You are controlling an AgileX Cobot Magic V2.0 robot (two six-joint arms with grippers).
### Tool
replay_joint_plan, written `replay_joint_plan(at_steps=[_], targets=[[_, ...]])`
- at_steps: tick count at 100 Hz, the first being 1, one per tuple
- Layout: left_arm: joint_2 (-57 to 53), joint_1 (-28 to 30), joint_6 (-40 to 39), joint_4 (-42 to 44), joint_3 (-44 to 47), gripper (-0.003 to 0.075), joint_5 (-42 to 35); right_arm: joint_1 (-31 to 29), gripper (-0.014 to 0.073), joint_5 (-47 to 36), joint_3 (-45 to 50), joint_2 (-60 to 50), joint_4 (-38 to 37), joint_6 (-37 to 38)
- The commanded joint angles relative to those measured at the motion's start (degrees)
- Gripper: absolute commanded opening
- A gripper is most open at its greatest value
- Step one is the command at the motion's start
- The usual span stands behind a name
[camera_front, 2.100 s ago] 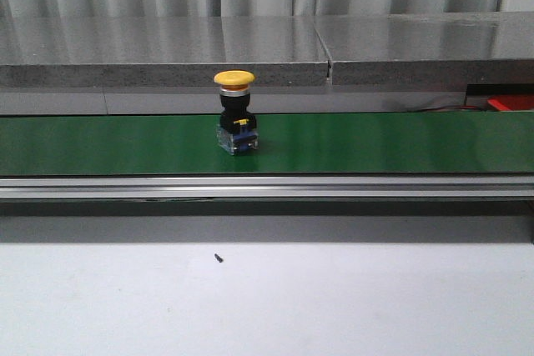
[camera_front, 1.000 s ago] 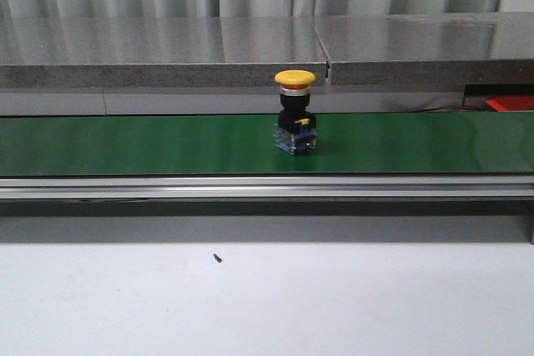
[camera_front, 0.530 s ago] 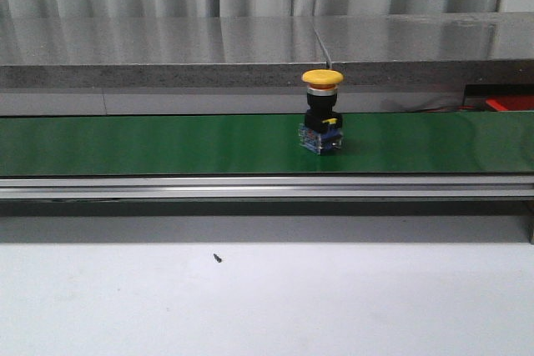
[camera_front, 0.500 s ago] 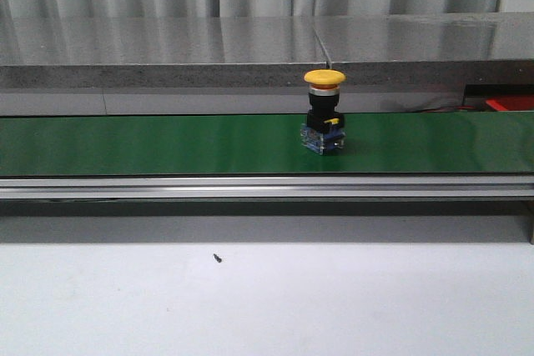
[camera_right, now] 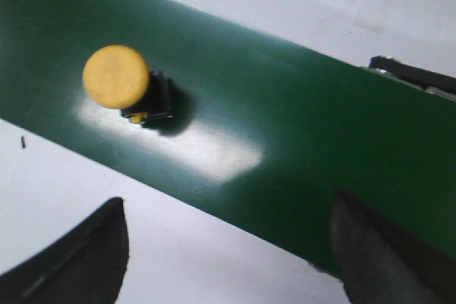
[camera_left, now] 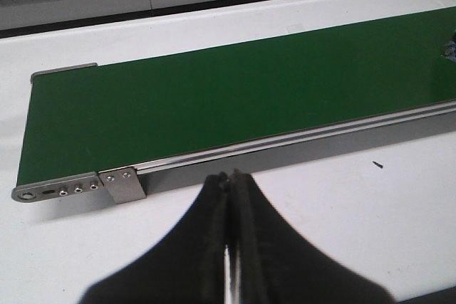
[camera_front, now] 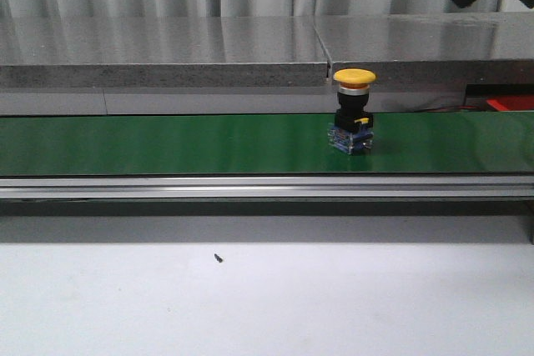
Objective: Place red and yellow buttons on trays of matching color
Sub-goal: 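Lower the right gripper onto the yellow button on the belt and grasp it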
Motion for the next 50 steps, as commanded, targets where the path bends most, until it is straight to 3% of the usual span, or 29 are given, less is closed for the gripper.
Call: replay_joint_plan(at_steps=[1, 50], targets=[[0.23, -0.44, -0.41, -1.01, -1.5, -0.0019, -4.37, 0.67, 0.0582, -0.38, -1.2, -0.75, 2.64, -2.53], [0.23, -0.44, -0.41, -1.01, -1.5, -0.0019, -4.37, 0.91, 0.0582, -1.66, -1.25, 9.85, 10.68, -9.93]])
